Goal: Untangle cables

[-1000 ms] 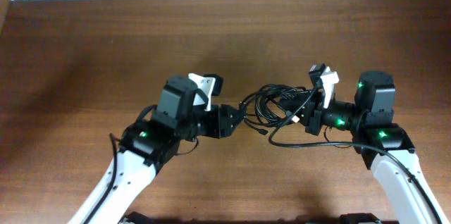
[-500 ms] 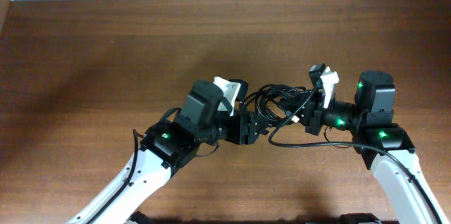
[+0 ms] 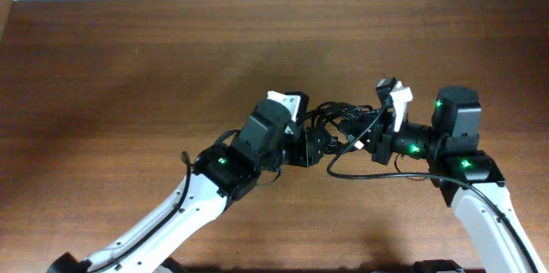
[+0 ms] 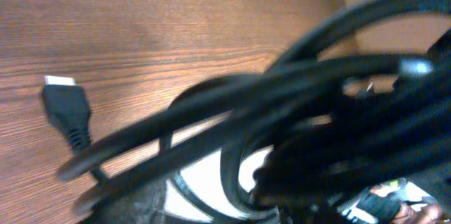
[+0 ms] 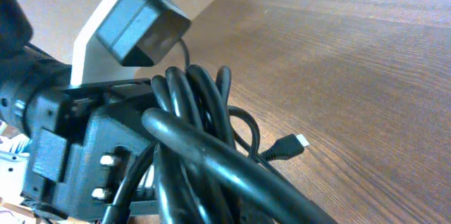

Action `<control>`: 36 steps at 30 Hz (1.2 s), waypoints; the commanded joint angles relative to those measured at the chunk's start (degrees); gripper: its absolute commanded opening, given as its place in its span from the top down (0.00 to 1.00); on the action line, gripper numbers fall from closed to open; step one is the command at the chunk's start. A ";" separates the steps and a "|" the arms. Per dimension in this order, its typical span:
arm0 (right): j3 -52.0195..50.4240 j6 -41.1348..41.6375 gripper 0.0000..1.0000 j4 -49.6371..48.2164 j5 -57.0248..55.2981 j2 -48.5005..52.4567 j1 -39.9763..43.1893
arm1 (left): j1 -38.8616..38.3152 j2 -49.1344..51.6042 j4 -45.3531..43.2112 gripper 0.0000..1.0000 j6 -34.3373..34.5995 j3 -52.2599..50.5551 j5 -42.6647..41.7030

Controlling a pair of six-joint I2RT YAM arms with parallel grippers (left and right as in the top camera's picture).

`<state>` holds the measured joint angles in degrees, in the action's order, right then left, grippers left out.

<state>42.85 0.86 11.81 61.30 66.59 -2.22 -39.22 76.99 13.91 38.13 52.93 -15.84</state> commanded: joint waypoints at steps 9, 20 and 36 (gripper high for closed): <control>0.20 -0.24 0.96 -0.39 0.85 -0.33 0.37 | -0.15 0.83 -3.61 0.80 1.53 0.26 -2.38; 0.20 -0.26 0.96 -0.39 0.83 -0.33 0.37 | -0.15 0.79 -3.65 0.98 1.53 0.26 -3.69; 0.20 -0.26 0.96 -0.39 0.83 -0.33 0.37 | -0.09 0.79 -2.49 1.00 1.53 0.28 -8.76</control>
<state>42.85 0.91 11.90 61.12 66.59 -1.93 -38.61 77.76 11.05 40.38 52.93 -22.13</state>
